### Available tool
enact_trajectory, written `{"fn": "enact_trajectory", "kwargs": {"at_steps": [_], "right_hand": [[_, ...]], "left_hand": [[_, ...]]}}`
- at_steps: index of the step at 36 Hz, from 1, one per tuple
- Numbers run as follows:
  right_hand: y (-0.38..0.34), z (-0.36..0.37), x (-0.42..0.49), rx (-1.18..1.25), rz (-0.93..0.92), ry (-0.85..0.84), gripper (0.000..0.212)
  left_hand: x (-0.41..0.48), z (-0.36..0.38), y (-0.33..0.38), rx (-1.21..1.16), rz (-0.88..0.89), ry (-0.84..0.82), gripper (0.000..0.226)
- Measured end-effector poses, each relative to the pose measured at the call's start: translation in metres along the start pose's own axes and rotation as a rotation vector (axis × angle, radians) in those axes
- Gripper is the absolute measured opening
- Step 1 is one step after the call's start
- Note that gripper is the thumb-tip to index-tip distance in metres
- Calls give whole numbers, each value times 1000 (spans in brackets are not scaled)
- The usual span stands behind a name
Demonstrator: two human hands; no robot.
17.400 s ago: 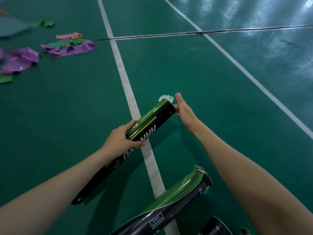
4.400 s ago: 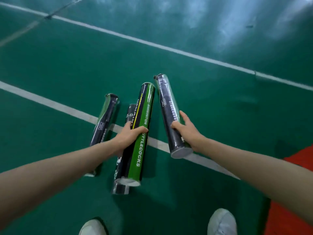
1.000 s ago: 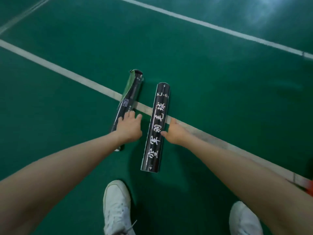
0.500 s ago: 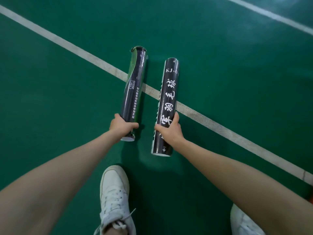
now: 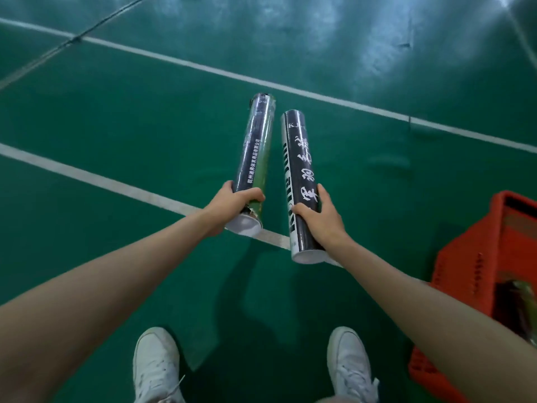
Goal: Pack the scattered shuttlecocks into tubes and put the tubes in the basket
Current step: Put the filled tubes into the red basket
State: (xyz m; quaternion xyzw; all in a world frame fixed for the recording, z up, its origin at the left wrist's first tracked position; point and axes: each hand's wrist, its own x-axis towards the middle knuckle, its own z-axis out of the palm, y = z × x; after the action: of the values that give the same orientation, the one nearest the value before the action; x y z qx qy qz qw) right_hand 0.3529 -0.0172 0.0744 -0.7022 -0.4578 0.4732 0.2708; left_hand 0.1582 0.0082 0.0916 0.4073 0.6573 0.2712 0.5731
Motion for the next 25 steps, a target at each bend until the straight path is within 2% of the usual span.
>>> {"fn": "enact_trajectory", "kwargs": {"at_steps": [7, 13, 18, 22, 25], "right_hand": [[2, -126, -58, 0, -60, 161, 85], [31, -208, -119, 31, -61, 282, 84], [74, -263, -162, 51, 2, 400, 84], [116, -301, -188, 47, 94, 482, 84], [153, -320, -199, 71, 179, 493, 92]], "left_hand": [[-58, 79, 68, 43, 18, -145, 61], [-115, 168, 96, 54, 76, -295, 57], [-151, 242, 98, 66, 77, -432, 69], [-173, 289, 91, 118, 47, -537, 68], [-181, 318, 82, 163, 15, -586, 72]]}}
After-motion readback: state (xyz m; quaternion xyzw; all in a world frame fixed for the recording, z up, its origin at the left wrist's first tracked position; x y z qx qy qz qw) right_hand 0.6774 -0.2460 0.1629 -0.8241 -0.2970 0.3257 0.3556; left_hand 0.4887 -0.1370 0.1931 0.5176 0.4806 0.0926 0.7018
